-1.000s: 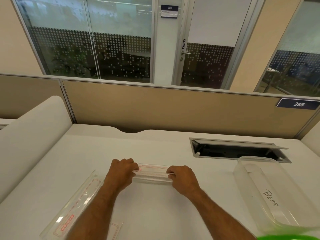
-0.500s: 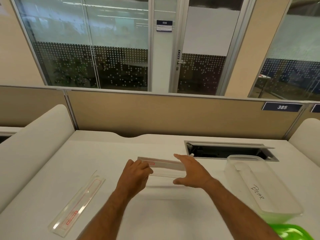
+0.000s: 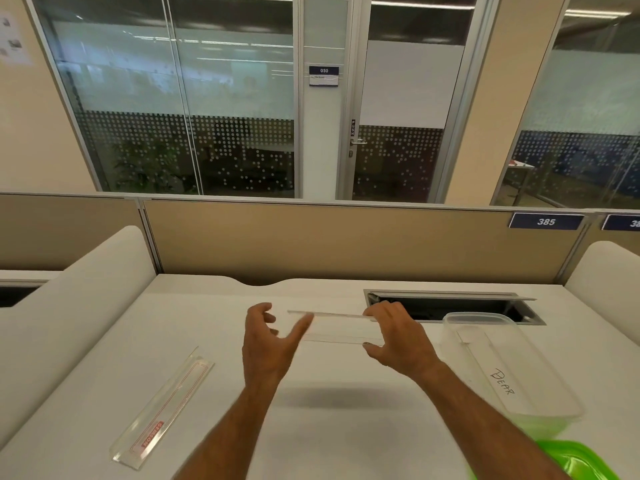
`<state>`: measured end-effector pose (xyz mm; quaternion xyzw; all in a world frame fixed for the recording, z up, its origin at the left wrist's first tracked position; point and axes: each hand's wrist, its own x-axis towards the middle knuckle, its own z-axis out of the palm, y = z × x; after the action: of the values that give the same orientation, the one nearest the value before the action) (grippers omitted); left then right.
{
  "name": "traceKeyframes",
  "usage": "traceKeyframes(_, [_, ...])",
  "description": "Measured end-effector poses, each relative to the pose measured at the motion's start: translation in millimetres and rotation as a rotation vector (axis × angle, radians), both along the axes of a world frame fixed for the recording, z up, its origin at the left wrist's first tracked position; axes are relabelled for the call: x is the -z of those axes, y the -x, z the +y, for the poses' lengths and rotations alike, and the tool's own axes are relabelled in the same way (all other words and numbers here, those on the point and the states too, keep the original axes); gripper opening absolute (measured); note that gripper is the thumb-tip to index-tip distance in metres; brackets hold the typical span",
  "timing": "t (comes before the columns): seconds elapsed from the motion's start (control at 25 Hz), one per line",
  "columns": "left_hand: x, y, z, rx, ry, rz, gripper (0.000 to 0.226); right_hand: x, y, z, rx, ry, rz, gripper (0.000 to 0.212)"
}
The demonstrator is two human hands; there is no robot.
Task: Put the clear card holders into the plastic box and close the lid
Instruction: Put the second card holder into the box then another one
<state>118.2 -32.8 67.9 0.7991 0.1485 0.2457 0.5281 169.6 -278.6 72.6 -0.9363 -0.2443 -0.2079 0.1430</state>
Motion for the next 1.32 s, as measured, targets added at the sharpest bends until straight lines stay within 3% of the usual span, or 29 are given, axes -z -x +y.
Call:
traceKeyframes(0.08, [-9.9,-3.4,-4.2,0.085,0.391,0.206,0.078,-3.3,3.4,-1.2,-0.021,0.009,-0.090,0.053])
traceKeyframes(0.16, [-12.9,-5.7,-5.3,0.201,0.639,0.289,0.059,-6.0,6.4,-0.6,-0.052,0.024,-0.180,0.053])
traceKeyframes(0.32, [-13.2,-2.3,-7.5,0.277,0.839,0.186,0.035,-9.9,9.0,-1.4,-0.098,-0.029,-0.231,0.059])
traceKeyframes(0.56, [-19.3,0.2,-6.3,0.225,0.826,0.003,0.027,-24.3,8.0,-6.7,-0.089,-0.525,0.182,0.075])
traceKeyframes(0.72, [-22.8,5.5,-7.7,0.251,0.798,-0.090,0.022,-31.7,10.6,-13.1,-0.102,-0.626,0.360,0.072])
traceKeyframes(0.96, [-33.7,1.0,-6.7,0.295,0.796,-0.210,0.019,-48.6,8.5,-11.7,-0.128,-0.730,0.374,0.075])
traceKeyframes(1.32, [-41.2,-5.1,-6.9,0.312,0.799,-0.269,0.022,-58.6,4.5,-11.9,-0.148,-0.690,0.318,0.079])
